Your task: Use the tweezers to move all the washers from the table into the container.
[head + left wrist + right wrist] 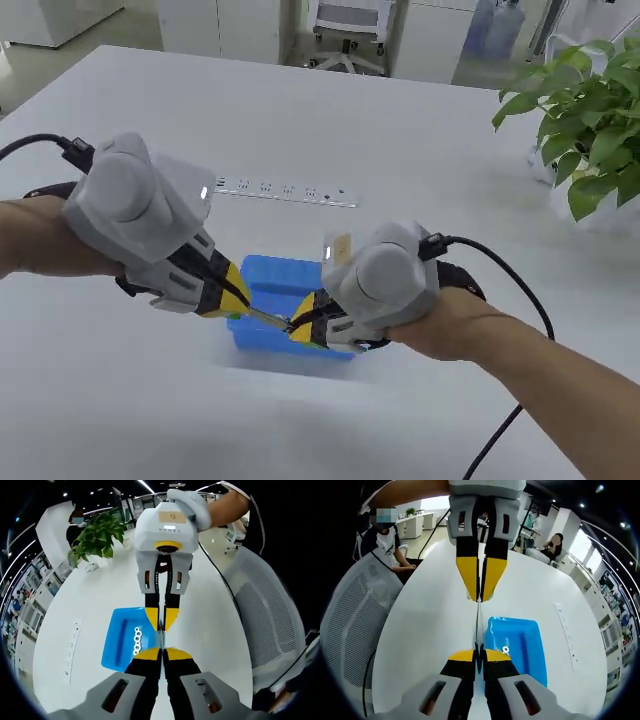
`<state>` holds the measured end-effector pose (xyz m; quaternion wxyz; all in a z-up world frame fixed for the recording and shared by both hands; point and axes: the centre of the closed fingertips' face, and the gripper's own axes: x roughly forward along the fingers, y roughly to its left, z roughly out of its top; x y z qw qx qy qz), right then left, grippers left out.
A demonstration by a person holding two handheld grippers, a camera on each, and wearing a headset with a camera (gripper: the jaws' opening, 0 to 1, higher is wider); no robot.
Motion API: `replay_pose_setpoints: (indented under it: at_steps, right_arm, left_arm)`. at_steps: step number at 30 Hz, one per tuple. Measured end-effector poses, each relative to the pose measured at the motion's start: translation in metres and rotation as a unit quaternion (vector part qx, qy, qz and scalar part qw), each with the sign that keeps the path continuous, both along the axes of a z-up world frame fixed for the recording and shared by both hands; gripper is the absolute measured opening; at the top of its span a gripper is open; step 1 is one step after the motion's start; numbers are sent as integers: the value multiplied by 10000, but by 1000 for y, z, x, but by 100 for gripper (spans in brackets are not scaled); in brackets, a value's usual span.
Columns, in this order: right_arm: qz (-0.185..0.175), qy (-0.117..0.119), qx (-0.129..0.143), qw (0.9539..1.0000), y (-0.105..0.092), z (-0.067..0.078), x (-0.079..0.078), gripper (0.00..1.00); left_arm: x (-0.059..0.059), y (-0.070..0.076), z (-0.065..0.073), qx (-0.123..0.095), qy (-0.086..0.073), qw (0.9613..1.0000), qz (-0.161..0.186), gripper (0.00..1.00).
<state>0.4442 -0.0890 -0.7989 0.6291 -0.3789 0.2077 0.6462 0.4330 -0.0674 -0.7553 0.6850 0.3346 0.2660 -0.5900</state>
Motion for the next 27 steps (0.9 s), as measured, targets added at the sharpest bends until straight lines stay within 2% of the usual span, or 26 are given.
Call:
replay_pose_setpoints:
  at_steps: [7,16,20,22,27]
  right_arm:
    - [37,-23,-148,9999,-9,-7,-14,6]
    - [78,41,-262,9996,-14,-18,-26,6]
    - [81,101,-284,9995,-15,-26,-32,6]
    - [98,138,-317,9994,-16,-30,-35,6]
    - [100,178,-342,9992,-17,-40,-40,6]
  left_arm:
    - [-12,-4,-14,67,36,9999,-73,6]
    - [-22,-4,-35,235,108,9996,-141,6]
    - [-27,-3,-49,364,92,9991,-175,6]
    - [-29,-3,-57,390,151,9990,-171,6]
    - [-33,-2,-72,509,177,9984,-184,6]
